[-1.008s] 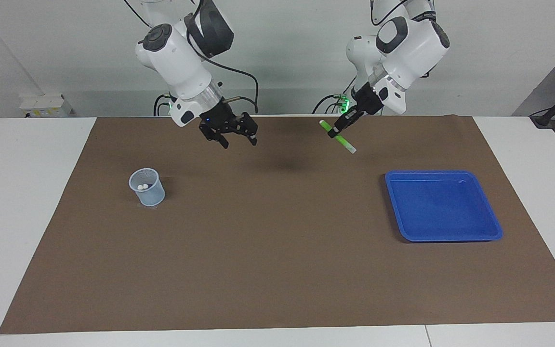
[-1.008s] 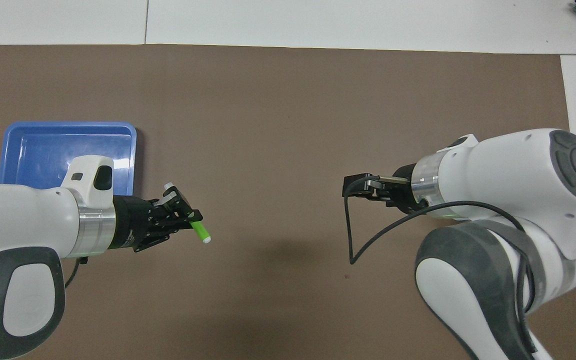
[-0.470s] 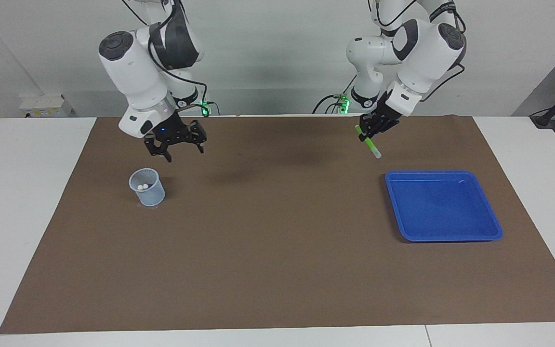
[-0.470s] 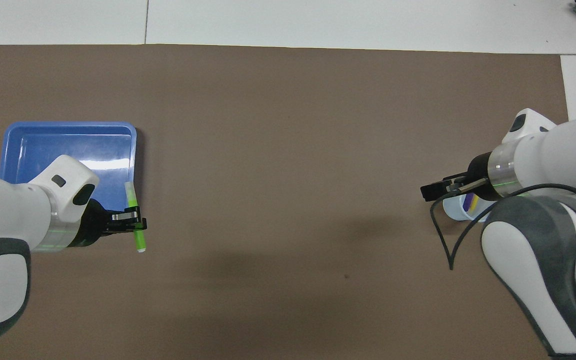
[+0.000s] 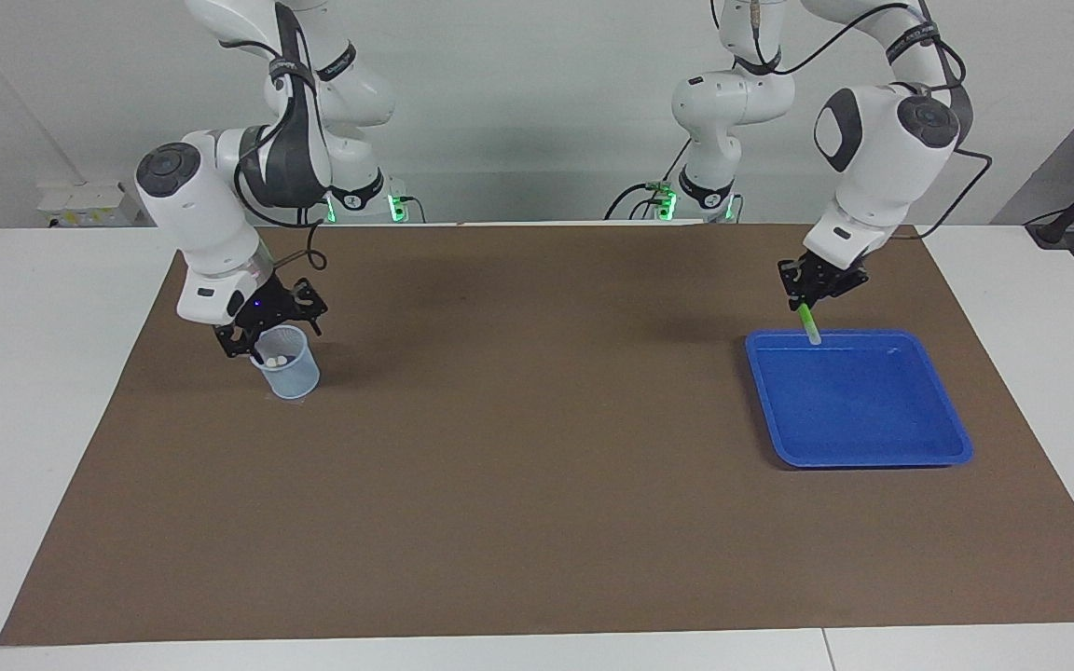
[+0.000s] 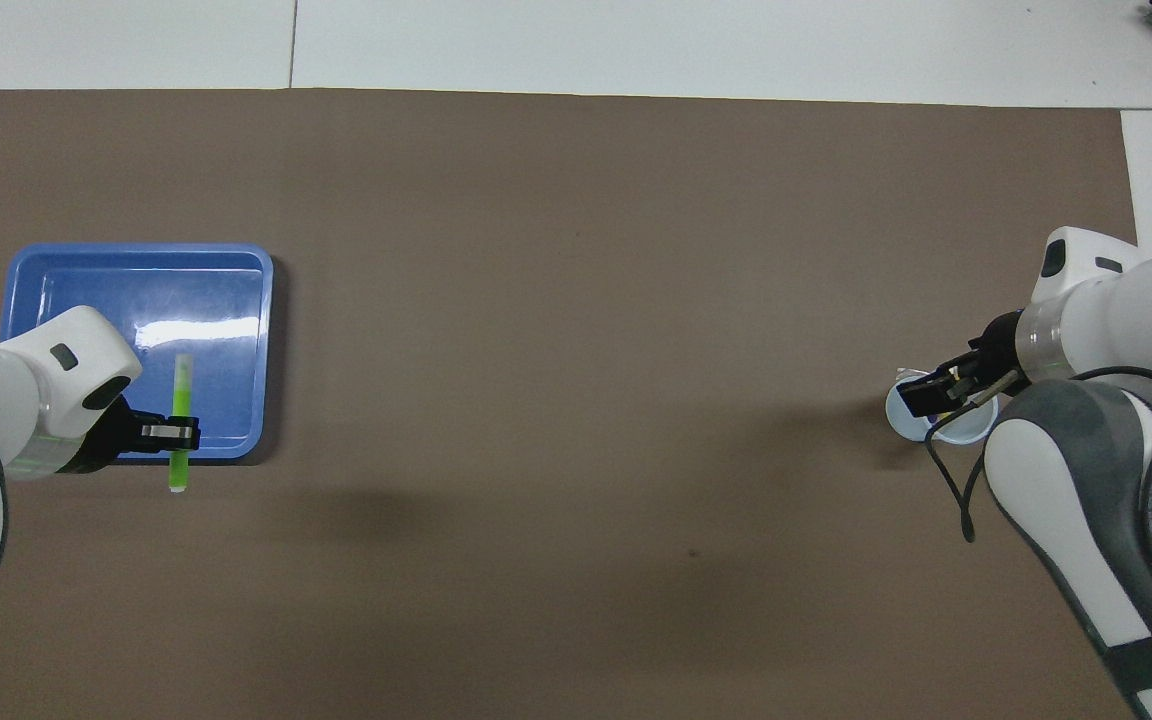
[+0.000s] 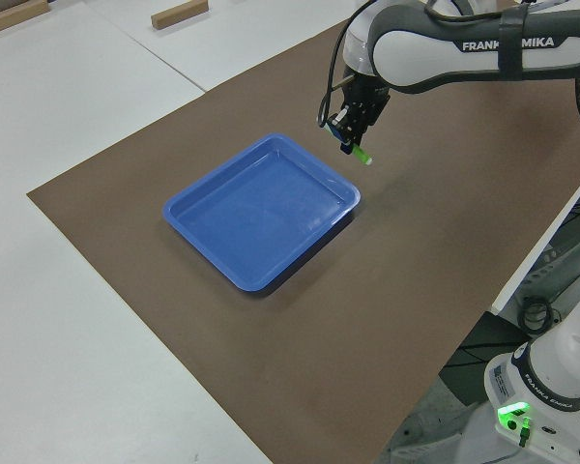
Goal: Right arm passes pens to left for tray arrangement
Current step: 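Lay the green pen in the blue tray and open the left gripper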
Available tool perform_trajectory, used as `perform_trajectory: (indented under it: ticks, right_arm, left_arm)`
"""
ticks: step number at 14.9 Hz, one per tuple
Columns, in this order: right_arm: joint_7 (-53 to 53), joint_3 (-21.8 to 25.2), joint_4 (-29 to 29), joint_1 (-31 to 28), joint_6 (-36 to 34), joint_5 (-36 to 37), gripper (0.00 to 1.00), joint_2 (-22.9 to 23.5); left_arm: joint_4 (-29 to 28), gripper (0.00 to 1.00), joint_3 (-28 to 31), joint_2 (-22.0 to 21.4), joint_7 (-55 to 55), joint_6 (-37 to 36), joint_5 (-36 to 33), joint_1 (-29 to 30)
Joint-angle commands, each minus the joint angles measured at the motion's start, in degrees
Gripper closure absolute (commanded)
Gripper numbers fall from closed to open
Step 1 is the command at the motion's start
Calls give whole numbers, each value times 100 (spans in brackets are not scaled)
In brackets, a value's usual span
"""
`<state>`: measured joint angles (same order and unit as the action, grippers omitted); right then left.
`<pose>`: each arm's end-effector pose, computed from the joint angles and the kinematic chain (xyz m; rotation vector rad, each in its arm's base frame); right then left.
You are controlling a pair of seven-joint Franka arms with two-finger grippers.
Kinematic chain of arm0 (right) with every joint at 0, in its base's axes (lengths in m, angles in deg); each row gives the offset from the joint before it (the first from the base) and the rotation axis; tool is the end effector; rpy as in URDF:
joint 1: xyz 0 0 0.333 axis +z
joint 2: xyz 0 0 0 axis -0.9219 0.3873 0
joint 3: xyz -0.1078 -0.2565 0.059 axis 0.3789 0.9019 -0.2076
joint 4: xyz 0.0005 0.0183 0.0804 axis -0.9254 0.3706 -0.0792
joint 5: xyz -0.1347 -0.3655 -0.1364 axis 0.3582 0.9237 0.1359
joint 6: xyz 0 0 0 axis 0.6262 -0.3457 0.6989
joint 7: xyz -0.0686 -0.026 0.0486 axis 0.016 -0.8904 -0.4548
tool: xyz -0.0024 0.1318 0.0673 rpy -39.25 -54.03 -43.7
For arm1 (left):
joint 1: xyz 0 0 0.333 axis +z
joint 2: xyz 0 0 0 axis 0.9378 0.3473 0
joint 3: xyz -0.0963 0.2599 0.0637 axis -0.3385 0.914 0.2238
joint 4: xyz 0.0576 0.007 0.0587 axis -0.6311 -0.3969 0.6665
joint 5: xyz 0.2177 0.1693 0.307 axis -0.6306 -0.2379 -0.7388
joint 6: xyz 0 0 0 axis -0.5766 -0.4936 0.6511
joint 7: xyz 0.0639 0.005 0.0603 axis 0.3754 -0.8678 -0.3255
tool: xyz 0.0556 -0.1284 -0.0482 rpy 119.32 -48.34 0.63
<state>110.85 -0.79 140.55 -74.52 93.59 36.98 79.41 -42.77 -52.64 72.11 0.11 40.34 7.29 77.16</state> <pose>0.5637 -0.0139 0.3226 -2.9818 -0.8230 -0.0256 0.5414 -0.0204 0.3576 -3.1340 0.2026 -0.0021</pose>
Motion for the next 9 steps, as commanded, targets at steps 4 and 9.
perform_trajectory:
  ticks: [4,9]
  right_arm:
    - [-170,-89,78,-139,58,92,11,98]
    - [-250,-89,130,-288,67,92,27,134]
  left_arm:
    - [261,100,-53,996,95,967,-236,289]
    - [261,100,-53,1541,68,1556,-236,289]
